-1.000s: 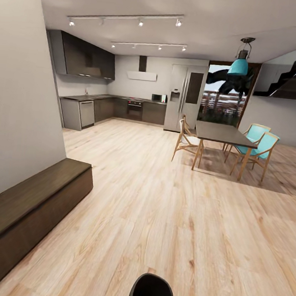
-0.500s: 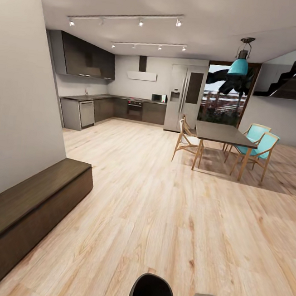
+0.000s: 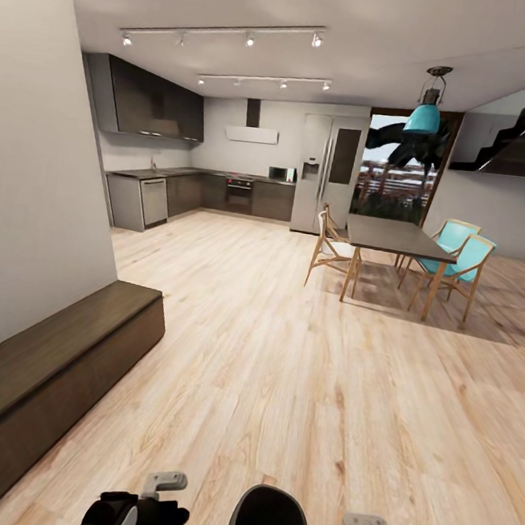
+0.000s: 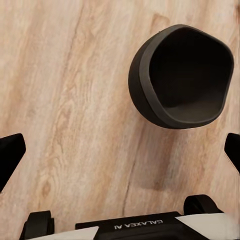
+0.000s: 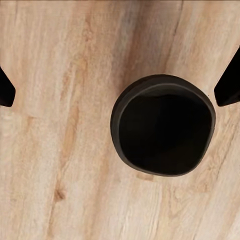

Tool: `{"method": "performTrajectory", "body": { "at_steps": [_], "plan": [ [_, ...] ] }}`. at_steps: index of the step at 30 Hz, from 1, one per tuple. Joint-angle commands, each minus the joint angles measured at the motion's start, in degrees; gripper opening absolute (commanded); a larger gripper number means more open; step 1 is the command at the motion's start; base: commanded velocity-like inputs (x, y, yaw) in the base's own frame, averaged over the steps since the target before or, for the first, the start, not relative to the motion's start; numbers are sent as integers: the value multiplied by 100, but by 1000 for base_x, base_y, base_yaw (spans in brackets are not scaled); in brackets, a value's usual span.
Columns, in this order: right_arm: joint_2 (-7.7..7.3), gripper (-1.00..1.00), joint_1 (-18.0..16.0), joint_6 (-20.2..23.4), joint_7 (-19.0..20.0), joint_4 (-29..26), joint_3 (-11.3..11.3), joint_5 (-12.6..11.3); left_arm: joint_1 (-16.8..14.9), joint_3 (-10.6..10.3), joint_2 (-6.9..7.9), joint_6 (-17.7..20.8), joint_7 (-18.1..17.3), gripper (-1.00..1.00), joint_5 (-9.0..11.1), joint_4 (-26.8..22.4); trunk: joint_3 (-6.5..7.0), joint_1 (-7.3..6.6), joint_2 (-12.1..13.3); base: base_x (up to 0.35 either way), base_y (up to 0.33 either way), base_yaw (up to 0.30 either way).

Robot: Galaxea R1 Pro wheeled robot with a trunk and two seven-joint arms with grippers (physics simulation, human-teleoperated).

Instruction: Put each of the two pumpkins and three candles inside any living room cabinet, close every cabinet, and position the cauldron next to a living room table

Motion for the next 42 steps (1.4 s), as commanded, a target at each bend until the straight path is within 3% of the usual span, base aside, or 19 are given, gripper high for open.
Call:
{"method": "performTrajectory", "body": {
  "at_steps": [1,4,7,10,13,18,21,29,35,42],
  "plan": [
    [-1,100,-9,-125,-27,69,25,9,-17,-1,-26,3,19,100,64,39,-5,0,-3,0,0,0],
    [2,100,-21,-534,-45,293,228,18,-42,-5,-150,-218,53,100,73,224,-5,0,-3,0,0,0],
    [3,100,-22,-760,-59,933,445,6,-49,-5,-227,-672,97,100,76,576,-5,0,-3,0,0,0],
    [6,100,-324,-1149,-63,2002,509,-22,-49,-16,-278,-928,112,100,72,847,-5,0,-3,0,0,0],
    [9,100,-472,-1373,-62,2319,525,-26,-45,-67,-304,-1029,109,100,72,998,-5,0,-3,0,0,0],
    [4,100,-519,-1493,-57,2419,526,-27,-43,-104,-311,-1756,113,100,77,1381,-5,0,-3,0,0,0],
    [-1,100,-523,-1525,-55,2428,526,-28,-43,-113,-313,-1943,115,100,69,1468,-5,0,-3,0,0,0],
    [3,100,-524,-1590,-51,2362,541,-35,-43,-116,-292,-2001,109,100,72,1476,-5,0,-3,0,0,0],
    [-4,100,-524,-1547,-53,2019,547,-408,-35,-104,-277,-2003,107,100,74,1432,-5,0,-3,0,-1,-1],
    [0,100,-524,-1541,-46,1959,569,-498,-36,-99,-268,-2003,107,100,82,1429,-5,0,-3,0,-197,-179]
  ]
}}
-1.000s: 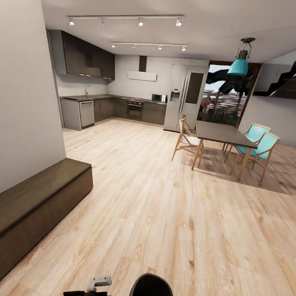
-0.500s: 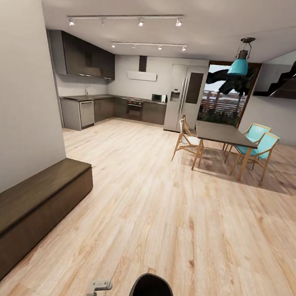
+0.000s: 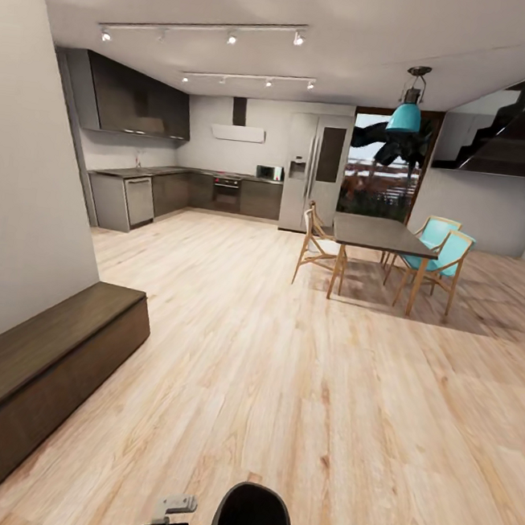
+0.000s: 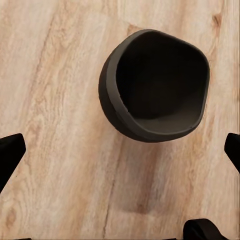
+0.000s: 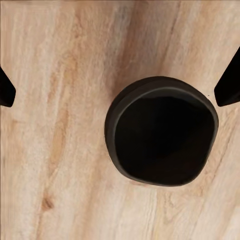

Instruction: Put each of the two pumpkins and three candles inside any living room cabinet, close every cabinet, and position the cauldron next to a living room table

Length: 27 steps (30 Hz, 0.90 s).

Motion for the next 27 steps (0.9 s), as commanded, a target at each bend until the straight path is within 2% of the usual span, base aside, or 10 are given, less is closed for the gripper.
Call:
{"method": "performTrajectory", "body": {
  "at_steps": [1,7,14,16,18,20,23,27],
  "plan": [
    [-2,100,-4,26,-38,-7,24,-44,1,-2,1,38,7,100,59,-13,-7,0,-3,0,-275,-268],
    [8,100,-9,9,-41,-15,38,-46,2,15,17,45,7,100,60,-13,-20,0,-3,9,-268,-189],
    [16,100,-11,-30,-47,-2,272,-53,4,37,25,45,7,100,60,-8,-21,0,-3,187,-33,-15],
    [86,100,-12,4,-57,-6,290,-59,8,40,26,40,7,100,60,-11,-21,0,-3,85,16,-1],
    [299,100,-44,112,-133,-8,298,-61,10,42,26,38,7,100,60,-18,-21,0,-3,28,5,0],
    [433,100,-175,359,-206,3,301,-60,11,42,30,34,7,100,60,-20,-21,0,-3,11,2,0],
    [503,100,-333,597,-242,76,302,-62,11,49,38,25,7,100,60,-22,-21,0,-3,4,1,0],
    [517,100,-381,665,-255,121,296,-84,11,48,43,8,7,100,60,-27,-21,0,-3,0,0,0]
  ]
}}
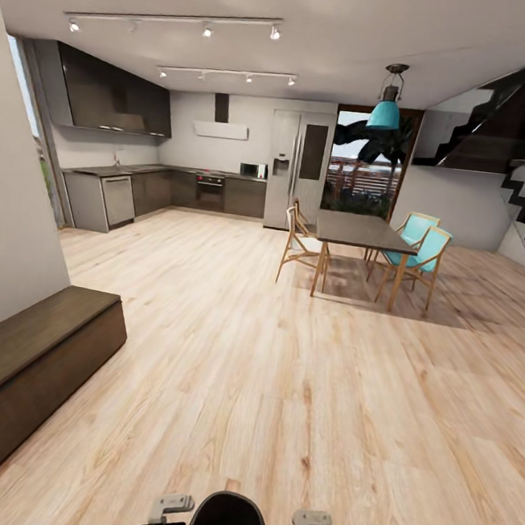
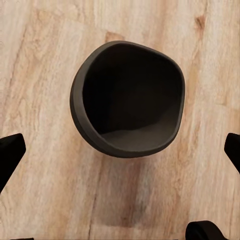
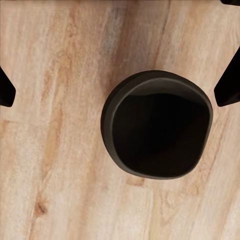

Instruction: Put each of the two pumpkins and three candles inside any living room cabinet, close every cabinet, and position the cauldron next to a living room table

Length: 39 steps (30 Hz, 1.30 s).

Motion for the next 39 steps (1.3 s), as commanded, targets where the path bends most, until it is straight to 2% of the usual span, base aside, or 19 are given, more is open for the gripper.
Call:
{"method": "performTrajectory", "body": {
  "at_steps": [1,5,14,21,29,39],
  "plan": [
    [-3,100,-6,37,-50,-5,19,-48,-1,-7,2,29,4,100,59,-11,-6,0,-3,0,0,0],
    [-2,100,-12,88,-53,-2,18,-30,-1,-3,2,21,4,100,59,-6,-6,0,-3,0,0,0],
    [-9,100,-13,44,-58,20,26,-16,-1,-6,2,10,-2,100,59,29,-168,197,-364,0,0,0],
    [-2,100,-13,13,-55,273,29,-26,-1,-25,2,-5,-10,100,55,70,-293,351,-645,0,0,0],
    [11,100,-13,-328,-52,493,35,-20,-1,-37,2,-7,-12,100,50,75,-437,527,-966,0,0,0],
    [16,100,-13,-382,-51,545,35,-19,-1,-53,2,-98,-12,100,51,78,-617,747,-1367,0,0,0]
  ]
}}
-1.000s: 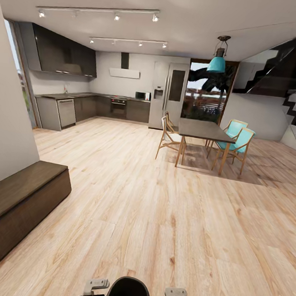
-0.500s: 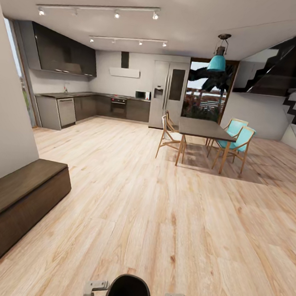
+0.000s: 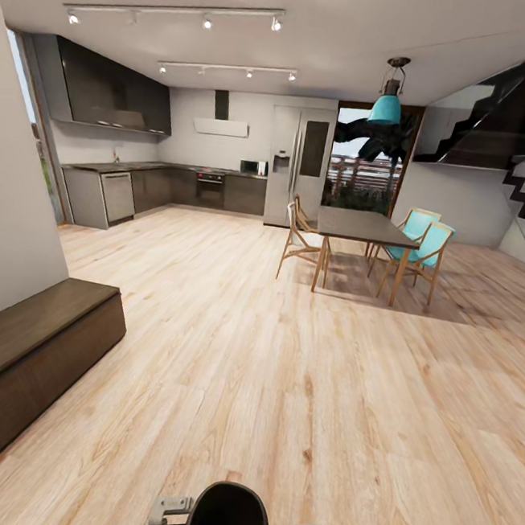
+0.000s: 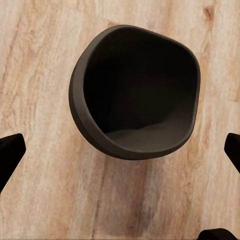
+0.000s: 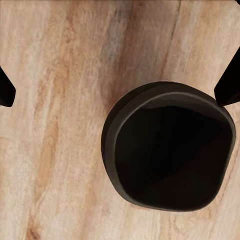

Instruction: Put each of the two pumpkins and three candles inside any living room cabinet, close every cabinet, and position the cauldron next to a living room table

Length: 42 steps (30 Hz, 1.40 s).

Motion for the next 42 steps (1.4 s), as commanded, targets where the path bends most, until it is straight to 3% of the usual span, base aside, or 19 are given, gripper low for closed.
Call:
{"method": "performTrajectory", "body": {
  "at_steps": [1,25,32,42],
  "plan": [
    [-4,100,-3,28,-47,-9,24,-44,-1,-7,1,2,5,100,60,-7,-24,22,-45,0,0,0],
    [0,100,-3,-209,-48,164,24,-53,0,-24,1,-78,5,100,66,3,-455,549,-1007,0,0,0],
    [5,100,-3,-221,-48,187,24,-53,-1,-17,1,-83,5,100,51,317,-581,703,-1288,0,0,0],
    [7,100,-3,-270,-47,273,24,-53,-1,-17,-2,-87,5,100,58,365,-760,923,-1689,0,0,0]
  ]
}}
